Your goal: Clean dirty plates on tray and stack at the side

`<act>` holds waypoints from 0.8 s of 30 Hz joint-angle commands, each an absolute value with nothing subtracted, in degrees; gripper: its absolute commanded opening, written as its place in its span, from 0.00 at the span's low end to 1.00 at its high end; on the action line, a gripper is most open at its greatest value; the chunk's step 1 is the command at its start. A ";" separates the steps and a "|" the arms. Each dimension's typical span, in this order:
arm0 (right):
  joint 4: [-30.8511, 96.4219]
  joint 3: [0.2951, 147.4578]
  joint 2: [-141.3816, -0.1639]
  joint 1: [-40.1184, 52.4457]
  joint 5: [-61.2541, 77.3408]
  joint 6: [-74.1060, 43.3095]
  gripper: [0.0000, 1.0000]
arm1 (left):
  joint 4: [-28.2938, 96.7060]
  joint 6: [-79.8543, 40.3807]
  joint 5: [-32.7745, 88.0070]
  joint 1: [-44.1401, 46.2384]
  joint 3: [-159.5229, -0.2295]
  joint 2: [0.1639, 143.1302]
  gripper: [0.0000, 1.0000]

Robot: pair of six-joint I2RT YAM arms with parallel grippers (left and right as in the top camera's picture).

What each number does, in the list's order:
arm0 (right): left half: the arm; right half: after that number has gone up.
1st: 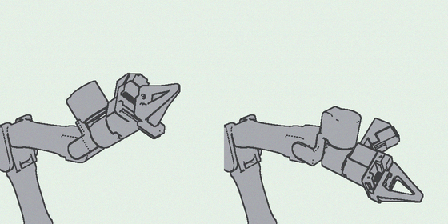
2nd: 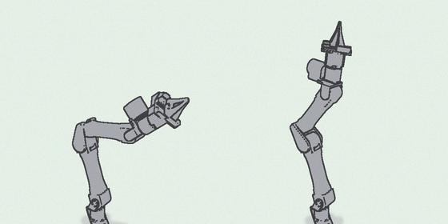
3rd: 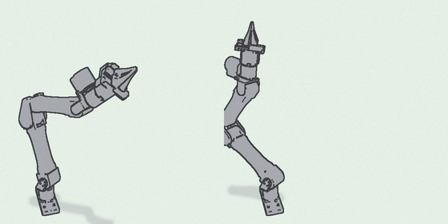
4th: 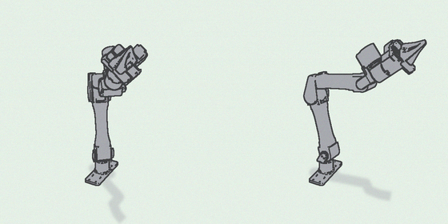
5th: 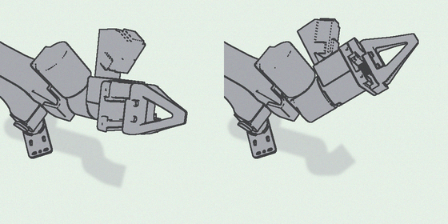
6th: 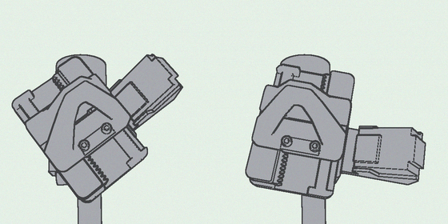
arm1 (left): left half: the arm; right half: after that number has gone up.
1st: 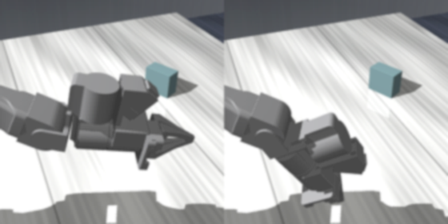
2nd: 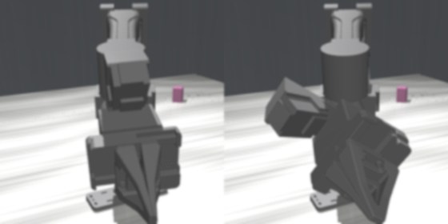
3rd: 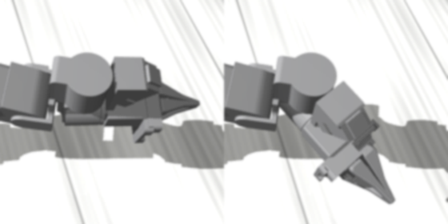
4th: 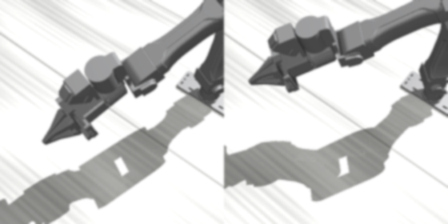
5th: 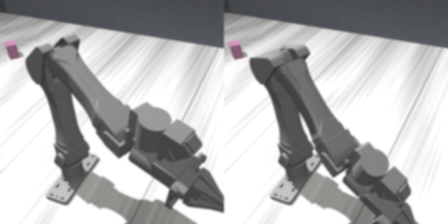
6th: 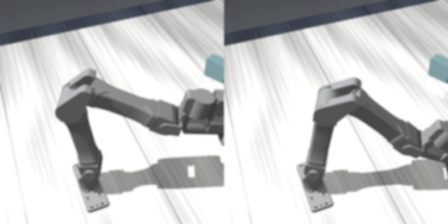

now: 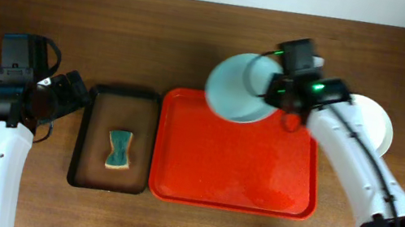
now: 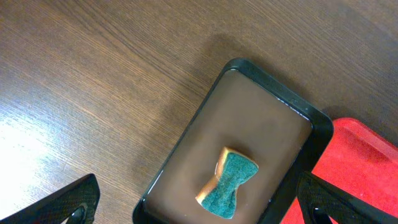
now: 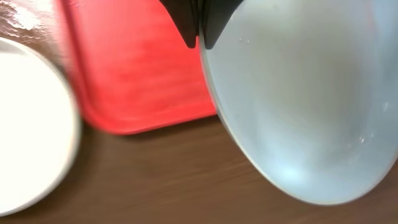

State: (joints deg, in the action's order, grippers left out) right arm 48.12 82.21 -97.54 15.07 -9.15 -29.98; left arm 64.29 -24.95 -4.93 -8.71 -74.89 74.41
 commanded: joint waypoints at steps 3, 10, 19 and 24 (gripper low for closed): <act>57.34 82.52 -96.23 -7.38 -7.70 -30.33 0.04 | 64.38 -25.50 -4.93 -8.80 -75.00 74.28 0.99; 54.30 75.46 -96.62 -27.38 -7.68 -30.52 0.04 | 64.38 -25.47 -4.93 -8.80 -75.00 74.28 0.99; 44.75 68.03 -96.86 -27.00 -0.97 -27.66 0.92 | 64.38 -25.47 -4.93 -8.80 -75.00 74.28 0.99; 50.19 68.03 -96.86 -18.44 5.43 -14.33 0.75 | 64.38 -25.47 -4.93 -8.80 -75.00 74.28 0.99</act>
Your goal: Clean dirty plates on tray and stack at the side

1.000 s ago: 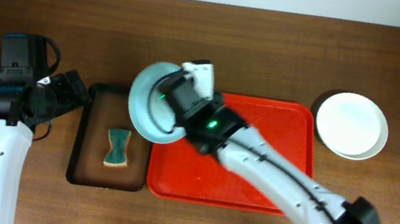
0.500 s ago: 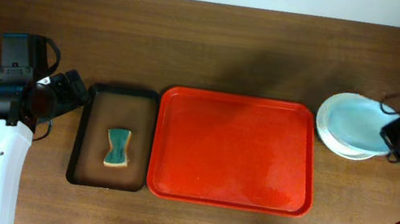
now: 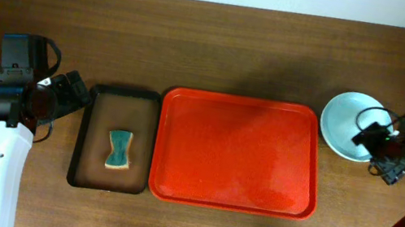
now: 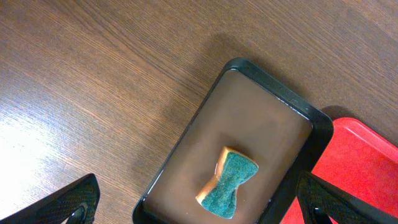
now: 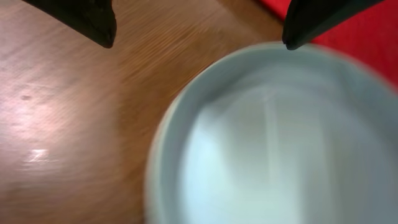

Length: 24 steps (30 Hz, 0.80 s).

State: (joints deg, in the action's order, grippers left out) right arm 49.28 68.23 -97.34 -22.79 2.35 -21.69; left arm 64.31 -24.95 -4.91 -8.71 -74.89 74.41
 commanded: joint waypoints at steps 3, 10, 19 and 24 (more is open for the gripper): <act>51.81 68.03 -96.86 -8.14 5.58 -9.17 0.75 | 64.38 -25.47 -4.93 -8.80 -75.00 74.28 0.99; 51.20 68.03 -96.86 2.15 5.39 -8.99 0.98 | 64.38 -25.47 -4.93 -8.80 -75.00 74.28 0.99; 51.22 68.03 -97.32 2.20 5.39 -8.99 0.98 | 64.38 -25.50 -4.93 -8.80 -75.00 74.28 0.99; 51.20 68.03 -91.39 2.24 5.39 -8.99 0.98 | 64.38 -25.47 -4.93 -8.80 -75.00 74.28 0.99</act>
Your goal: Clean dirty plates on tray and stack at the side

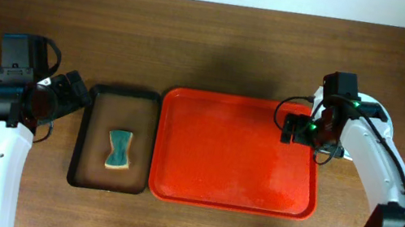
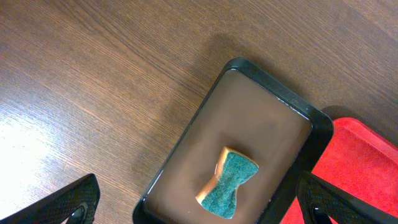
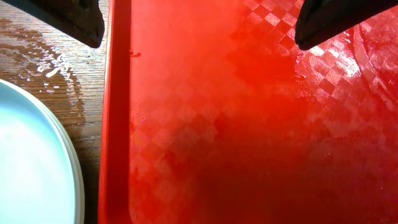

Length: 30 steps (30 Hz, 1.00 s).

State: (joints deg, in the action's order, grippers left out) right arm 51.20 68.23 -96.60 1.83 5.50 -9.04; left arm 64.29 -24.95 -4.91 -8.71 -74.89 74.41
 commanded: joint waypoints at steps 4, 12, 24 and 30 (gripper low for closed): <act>51.20 68.03 -78.50 2.24 5.39 -8.99 0.98 | 64.38 -25.50 -4.93 -8.80 -75.00 74.28 0.99; 51.24 68.03 -53.82 2.31 0.62 -8.99 0.98 | 64.38 -25.47 -4.93 -8.80 -75.00 74.28 0.99; 41.45 44.58 -0.75 16.10 -3.49 -7.75 0.98 | 64.38 -25.47 -4.93 -8.80 -75.00 74.28 0.99; -9.19 15.40 -0.25 15.27 -3.44 -7.77 0.98 | 64.38 -25.50 -4.93 -8.80 -75.00 74.28 0.99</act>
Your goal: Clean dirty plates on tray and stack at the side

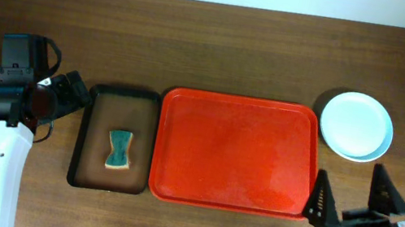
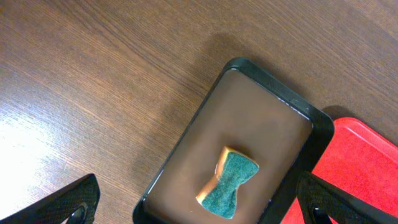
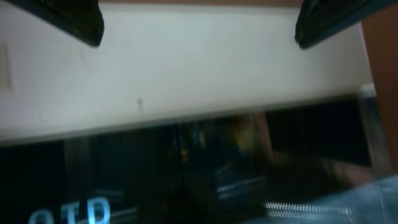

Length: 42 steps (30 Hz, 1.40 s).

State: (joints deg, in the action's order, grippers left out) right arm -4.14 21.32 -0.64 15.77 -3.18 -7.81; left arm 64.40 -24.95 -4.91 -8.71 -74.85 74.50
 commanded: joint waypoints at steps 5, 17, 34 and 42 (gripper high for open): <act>-10.98 3.11 -0.23 12.99 -3.07 -6.57 0.98 | 64.38 -25.50 -4.93 -8.80 -75.00 74.28 0.99; 4.64 0.32 -0.23 10.04 -0.71 10.26 0.98 | 64.38 -25.47 -4.93 -8.80 -75.00 74.28 0.99; 4.67 0.32 -0.32 10.55 -0.67 10.26 0.98 | 64.38 -25.47 -4.93 -8.80 -75.00 74.28 0.99; 4.64 0.32 -0.32 10.55 -0.67 10.26 0.98 | 64.38 -25.47 -4.93 -6.31 -74.98 72.58 0.99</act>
